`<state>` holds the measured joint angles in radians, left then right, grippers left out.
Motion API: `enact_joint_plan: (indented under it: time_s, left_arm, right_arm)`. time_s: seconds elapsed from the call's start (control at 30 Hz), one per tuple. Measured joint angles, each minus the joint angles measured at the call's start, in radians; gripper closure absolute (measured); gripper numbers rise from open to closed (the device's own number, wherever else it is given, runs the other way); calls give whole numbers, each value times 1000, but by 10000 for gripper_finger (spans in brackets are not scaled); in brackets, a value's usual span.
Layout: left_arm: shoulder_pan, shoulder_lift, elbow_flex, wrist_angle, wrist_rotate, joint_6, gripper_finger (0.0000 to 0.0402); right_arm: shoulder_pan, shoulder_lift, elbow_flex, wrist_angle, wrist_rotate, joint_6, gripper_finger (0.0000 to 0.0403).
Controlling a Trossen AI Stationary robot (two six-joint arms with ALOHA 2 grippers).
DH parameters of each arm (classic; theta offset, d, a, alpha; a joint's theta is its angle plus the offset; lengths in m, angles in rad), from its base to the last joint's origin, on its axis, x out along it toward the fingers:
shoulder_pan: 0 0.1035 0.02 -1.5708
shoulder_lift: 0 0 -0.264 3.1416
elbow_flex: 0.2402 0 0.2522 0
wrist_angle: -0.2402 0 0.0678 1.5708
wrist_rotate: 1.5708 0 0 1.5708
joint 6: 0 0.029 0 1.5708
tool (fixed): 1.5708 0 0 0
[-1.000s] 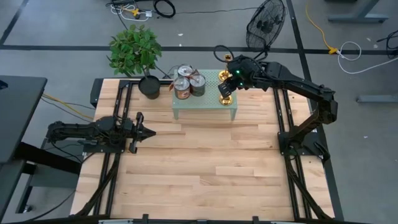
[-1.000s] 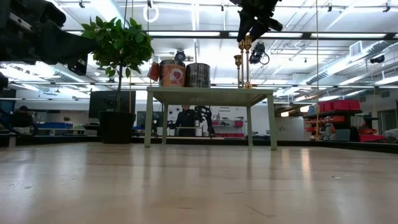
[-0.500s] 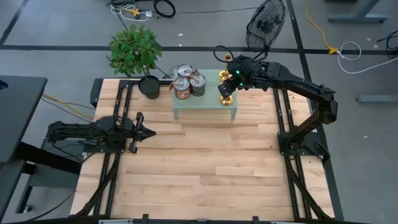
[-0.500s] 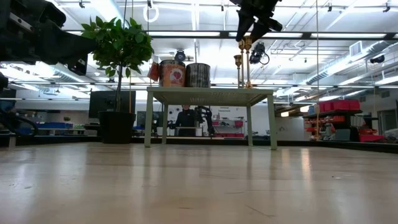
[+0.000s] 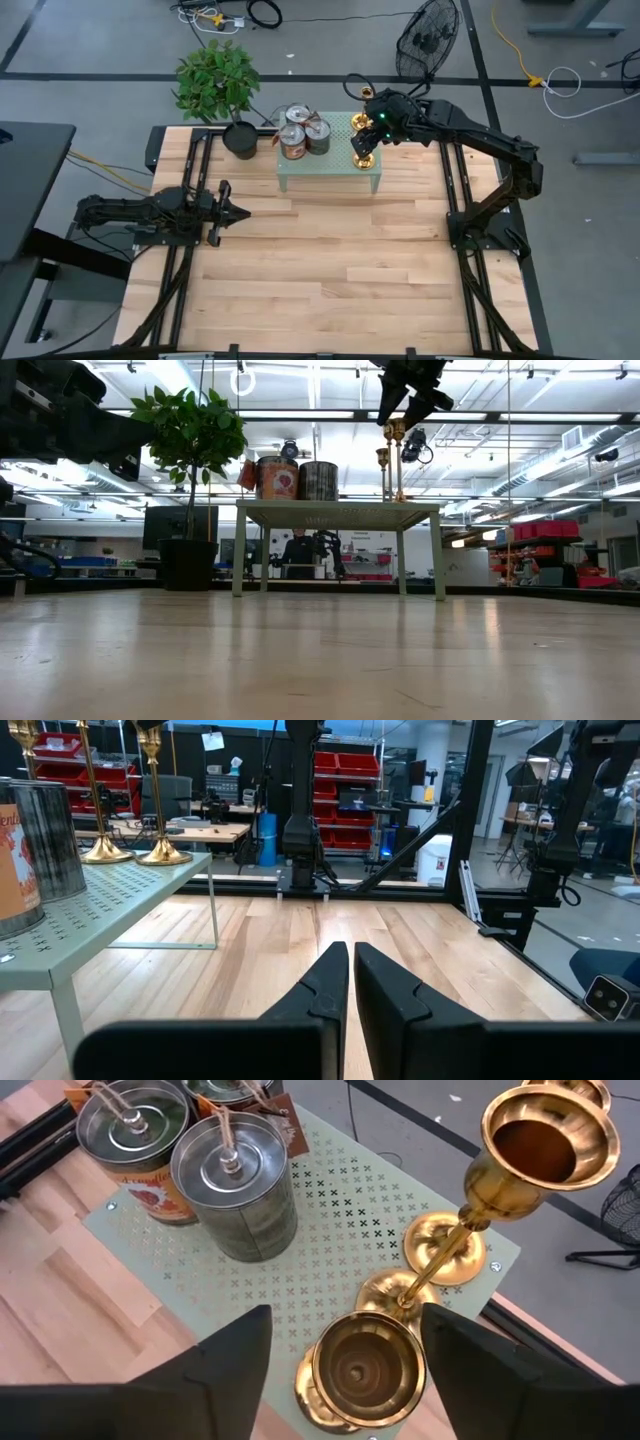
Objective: Pick & Place candle stick holders
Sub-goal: Put the gold candle holder on the shelf, then return to Home Position
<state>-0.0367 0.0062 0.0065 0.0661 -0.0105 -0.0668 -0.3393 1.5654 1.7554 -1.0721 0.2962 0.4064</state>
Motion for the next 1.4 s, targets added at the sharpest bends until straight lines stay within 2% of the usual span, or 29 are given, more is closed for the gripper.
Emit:
enact_joint_plan:
  time_s: [0.47, 0.87, 1.4]
  left_arm:
    - [0, 0, 0, 0, 0, 0, 371]
    - [0, 0, 0, 0, 0, 0, 371]
    - [0, 0, 0, 0, 0, 0, 371]
  right_arm:
    - [0, -10, -1, 2, -27, -5, 133]
    - [6, -75, -1, -4, -33, -5, 133]
    - [124, -158, -14, -119, -219, -105, 133]
